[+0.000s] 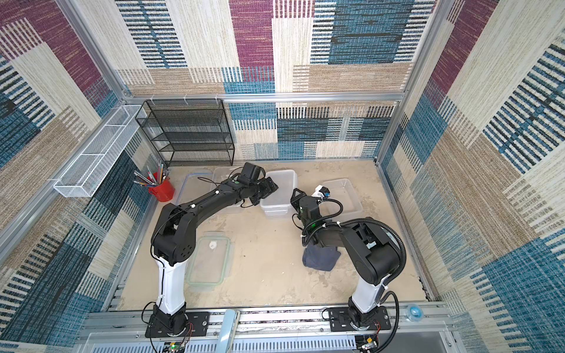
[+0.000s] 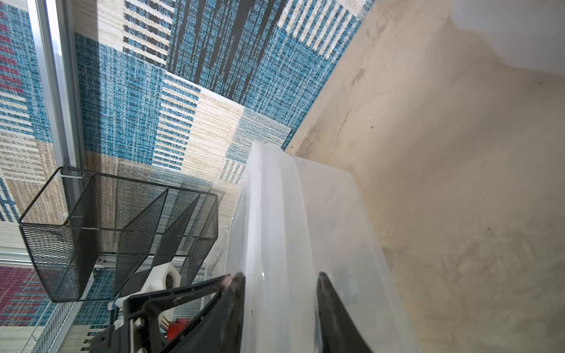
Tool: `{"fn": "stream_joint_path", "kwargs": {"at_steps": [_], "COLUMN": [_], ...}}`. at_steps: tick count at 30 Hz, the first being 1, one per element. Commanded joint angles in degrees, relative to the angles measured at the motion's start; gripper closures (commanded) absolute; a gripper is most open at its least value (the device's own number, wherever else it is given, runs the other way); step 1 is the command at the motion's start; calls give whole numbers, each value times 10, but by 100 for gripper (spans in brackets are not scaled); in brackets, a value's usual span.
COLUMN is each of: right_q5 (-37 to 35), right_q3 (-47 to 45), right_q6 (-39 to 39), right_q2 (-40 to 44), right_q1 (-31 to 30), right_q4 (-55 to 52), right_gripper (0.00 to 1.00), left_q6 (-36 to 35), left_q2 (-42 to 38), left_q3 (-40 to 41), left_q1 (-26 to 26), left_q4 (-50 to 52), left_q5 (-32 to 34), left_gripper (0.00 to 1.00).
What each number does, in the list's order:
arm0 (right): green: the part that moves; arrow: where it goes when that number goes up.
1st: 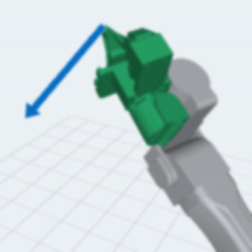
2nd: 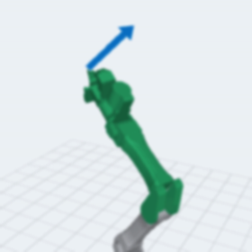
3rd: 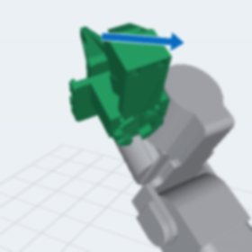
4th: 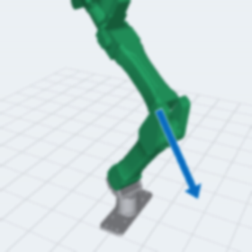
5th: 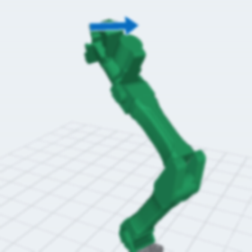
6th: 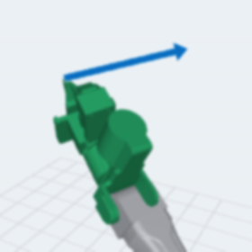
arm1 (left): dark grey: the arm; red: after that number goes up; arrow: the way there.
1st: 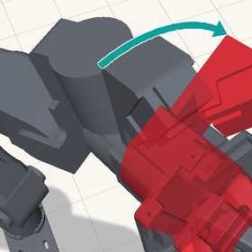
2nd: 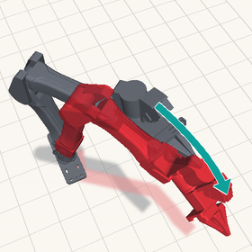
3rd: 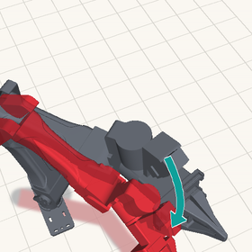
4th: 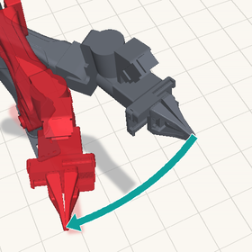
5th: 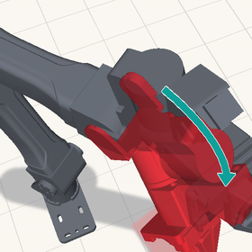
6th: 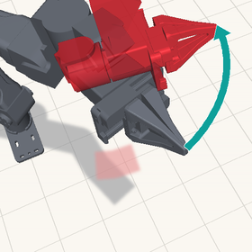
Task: Wipe the insides of the lunch boxes
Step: Open the fastener of the lunch box.
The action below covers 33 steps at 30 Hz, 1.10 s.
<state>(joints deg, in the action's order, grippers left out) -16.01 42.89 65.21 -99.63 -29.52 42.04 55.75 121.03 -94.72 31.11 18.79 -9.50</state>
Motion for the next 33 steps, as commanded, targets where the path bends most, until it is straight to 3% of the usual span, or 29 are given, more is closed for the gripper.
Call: {"fn": "stream_joint_path", "kwargs": {"at_steps": [1,27,33], "right_q5": [109,-32,-37], "right_q3": [15,96,90], "right_q6": [-67,-200,-211], "right_q2": [-4,-24,-18], "right_q1": [-15,-47,-47], "right_q4": [-76,-306,-305], "right_gripper": [95,97,97], "left_q6": [-4,-3,-3], "left_q2": [22,27,28], "left_q3": [12,10,12], "left_q1": [17,16,15], "left_q4": [160,160,160], "left_q5": [-94,-95,-95], "left_gripper": [16,16,16]}}
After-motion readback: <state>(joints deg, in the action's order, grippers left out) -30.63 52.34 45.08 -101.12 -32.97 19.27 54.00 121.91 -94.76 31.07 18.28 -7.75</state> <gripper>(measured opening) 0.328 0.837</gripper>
